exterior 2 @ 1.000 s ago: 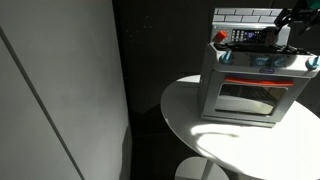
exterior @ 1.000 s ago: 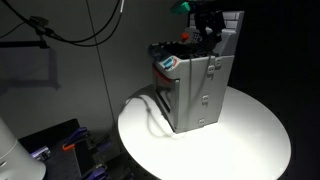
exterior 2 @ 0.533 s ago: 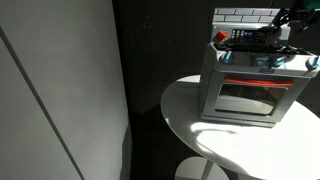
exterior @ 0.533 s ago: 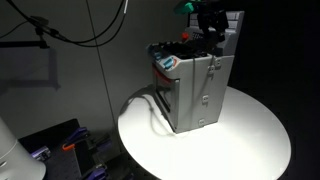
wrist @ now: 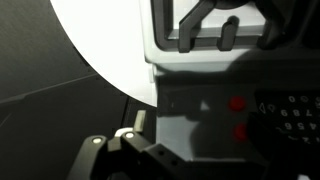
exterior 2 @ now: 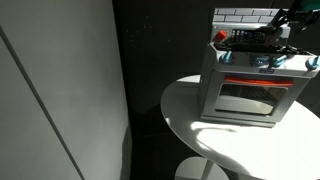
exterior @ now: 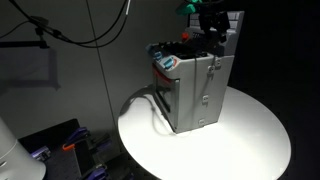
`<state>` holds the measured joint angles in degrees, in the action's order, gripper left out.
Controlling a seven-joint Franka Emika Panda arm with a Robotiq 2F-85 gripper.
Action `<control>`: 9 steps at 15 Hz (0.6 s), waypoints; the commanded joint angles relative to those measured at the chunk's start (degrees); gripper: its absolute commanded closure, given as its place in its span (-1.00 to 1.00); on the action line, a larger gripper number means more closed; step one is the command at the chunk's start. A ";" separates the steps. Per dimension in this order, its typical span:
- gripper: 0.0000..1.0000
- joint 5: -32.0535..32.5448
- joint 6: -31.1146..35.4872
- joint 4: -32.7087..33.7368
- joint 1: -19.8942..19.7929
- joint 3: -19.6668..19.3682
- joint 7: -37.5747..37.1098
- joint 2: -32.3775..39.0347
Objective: Push the top orange button on the right side of the stove
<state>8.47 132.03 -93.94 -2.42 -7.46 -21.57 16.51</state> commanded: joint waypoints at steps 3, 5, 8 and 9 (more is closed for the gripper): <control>-1.00 0.59 0.48 2.78 0.36 -0.54 -1.02 2.00; -1.00 0.77 1.05 2.99 0.29 -0.66 -0.91 2.40; -1.00 0.97 2.10 3.72 0.16 -1.08 -1.03 3.36; -1.00 0.91 2.30 3.97 0.13 -1.19 -1.01 3.61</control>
<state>8.47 133.20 -93.16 -2.40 -7.75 -21.57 17.62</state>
